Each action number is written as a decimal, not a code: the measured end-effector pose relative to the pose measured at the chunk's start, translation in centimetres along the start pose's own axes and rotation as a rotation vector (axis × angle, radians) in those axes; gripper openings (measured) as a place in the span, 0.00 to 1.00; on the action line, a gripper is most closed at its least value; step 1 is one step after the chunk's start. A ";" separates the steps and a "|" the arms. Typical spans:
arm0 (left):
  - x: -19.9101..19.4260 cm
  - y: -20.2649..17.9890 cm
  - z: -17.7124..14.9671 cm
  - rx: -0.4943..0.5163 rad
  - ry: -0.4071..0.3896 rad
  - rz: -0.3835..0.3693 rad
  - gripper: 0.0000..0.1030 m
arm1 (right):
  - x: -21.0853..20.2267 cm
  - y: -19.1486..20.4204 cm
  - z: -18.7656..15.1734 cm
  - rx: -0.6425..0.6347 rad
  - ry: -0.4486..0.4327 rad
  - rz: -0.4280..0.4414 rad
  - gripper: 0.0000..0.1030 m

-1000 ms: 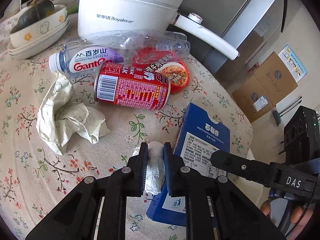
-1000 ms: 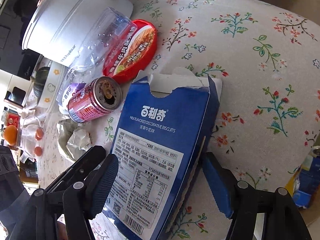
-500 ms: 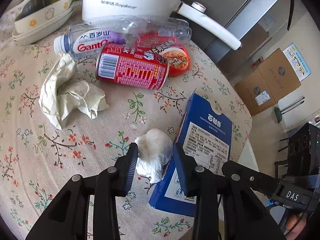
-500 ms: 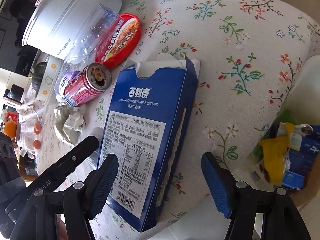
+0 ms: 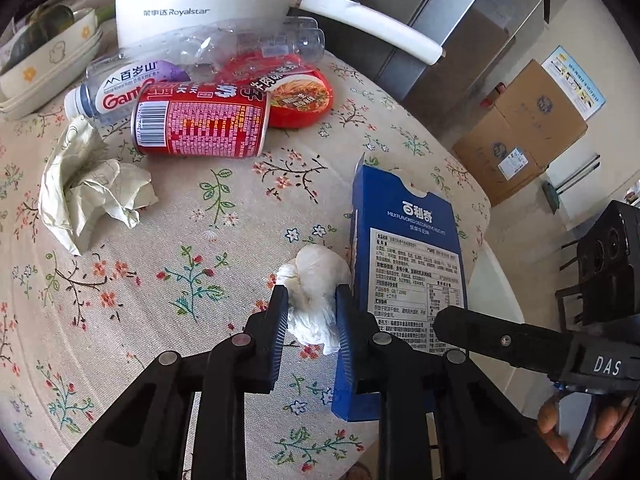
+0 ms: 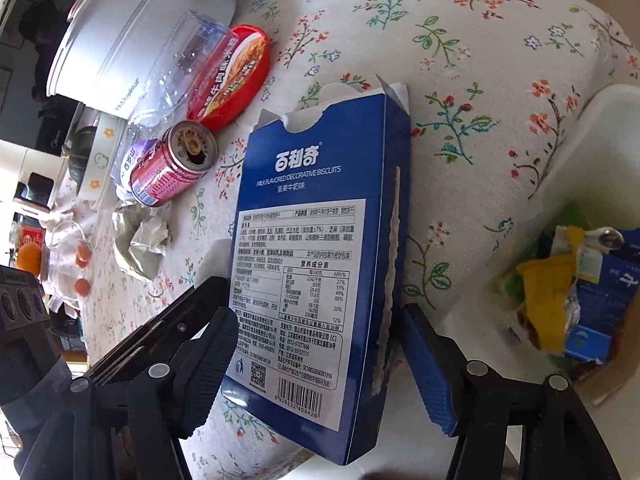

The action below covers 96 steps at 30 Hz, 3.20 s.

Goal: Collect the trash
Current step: 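Grasp the blue biscuit box with the right tool while the left tool grasps the white tissue, then lift the biscuit box and tissue off the table with both tools, then carry the box and tissue over the white bin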

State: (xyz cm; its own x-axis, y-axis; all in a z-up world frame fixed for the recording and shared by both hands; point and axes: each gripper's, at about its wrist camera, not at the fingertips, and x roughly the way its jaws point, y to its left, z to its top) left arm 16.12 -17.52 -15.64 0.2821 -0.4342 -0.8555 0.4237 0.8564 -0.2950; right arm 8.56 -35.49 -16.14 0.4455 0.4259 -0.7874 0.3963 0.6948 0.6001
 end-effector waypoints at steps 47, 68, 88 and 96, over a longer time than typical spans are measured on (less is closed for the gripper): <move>0.3 2.6 1.8 -0.105 -0.048 -0.015 0.23 | -0.5 4.1 0.0 -0.148 -0.100 0.071 0.29; -8.3 -6.1 1.1 0.037 -0.290 -0.119 0.22 | -11.7 5.5 -2.5 -0.388 -0.467 -0.159 0.27; -0.8 -19.6 -4.1 0.269 -0.084 -0.269 0.22 | -17.0 -6.5 -7.3 -0.207 -0.508 -0.383 0.27; 3.5 -21.5 -6.4 0.366 0.002 -0.204 0.22 | -15.7 -8.3 -7.2 -0.161 -0.416 -0.404 0.27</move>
State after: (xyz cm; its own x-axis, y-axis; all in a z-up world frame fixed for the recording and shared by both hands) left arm 2.44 -35.67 -14.99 0.1589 -0.5840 -0.7960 0.7487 0.5969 -0.2885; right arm -7.49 -43.78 -9.73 0.5747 -0.1304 -0.8079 0.4878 0.8473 0.2102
